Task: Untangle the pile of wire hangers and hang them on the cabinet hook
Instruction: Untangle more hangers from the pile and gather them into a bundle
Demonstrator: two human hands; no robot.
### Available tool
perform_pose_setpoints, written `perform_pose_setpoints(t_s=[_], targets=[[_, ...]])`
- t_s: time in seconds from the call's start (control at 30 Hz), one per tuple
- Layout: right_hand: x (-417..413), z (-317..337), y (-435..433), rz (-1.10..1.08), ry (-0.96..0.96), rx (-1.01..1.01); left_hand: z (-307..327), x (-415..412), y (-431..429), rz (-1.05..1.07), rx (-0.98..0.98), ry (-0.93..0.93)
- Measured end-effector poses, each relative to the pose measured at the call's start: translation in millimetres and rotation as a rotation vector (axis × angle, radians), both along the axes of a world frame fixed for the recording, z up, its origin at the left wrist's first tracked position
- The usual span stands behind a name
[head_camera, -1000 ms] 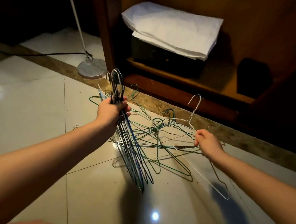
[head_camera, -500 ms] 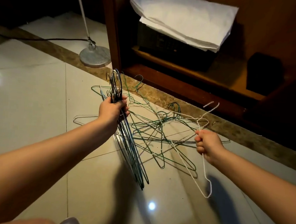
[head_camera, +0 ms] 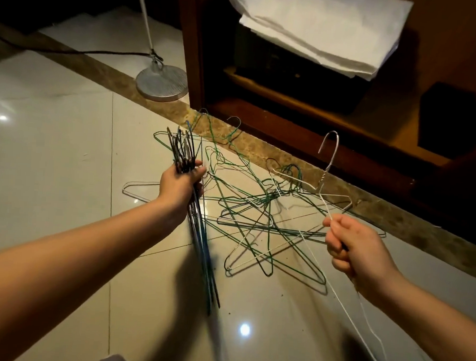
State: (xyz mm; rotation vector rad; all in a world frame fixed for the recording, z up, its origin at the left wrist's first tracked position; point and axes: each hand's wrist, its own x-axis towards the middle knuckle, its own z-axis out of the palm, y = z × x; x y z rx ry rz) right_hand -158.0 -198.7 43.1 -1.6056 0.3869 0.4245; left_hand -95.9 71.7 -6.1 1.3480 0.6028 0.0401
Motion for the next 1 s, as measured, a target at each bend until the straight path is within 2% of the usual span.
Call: perform_pose_setpoints(t_s=[0.13,0.33,0.47,0.57,0.73,0.87,1.0], targets=[[-2,25,1,-0.007,-0.033,0.119,-5,6,-1,-0.013,0.032,-0.008],[5,56,0,-0.038,0.004,0.590,-8,15,-15,-0.013,-0.037,0.021],[7,56,-3,-0.081,0.079,0.820,2,42,-15,0.063,-0.194,0.025],[6,45,-8,-0.179,0.124,0.846,4,60,-13,0.039,-0.222,0.031],[5,14,-33,-0.411,0.223,0.558,-12,77,-30,-0.142,-0.022,0.096],[6,8,-46,-0.450,0.283,0.615,-25,95,-51,-0.217,0.074,0.151],[6,5,-59,-0.442,0.264,0.681,-32,106,-71,-0.301,-0.031,0.126]])
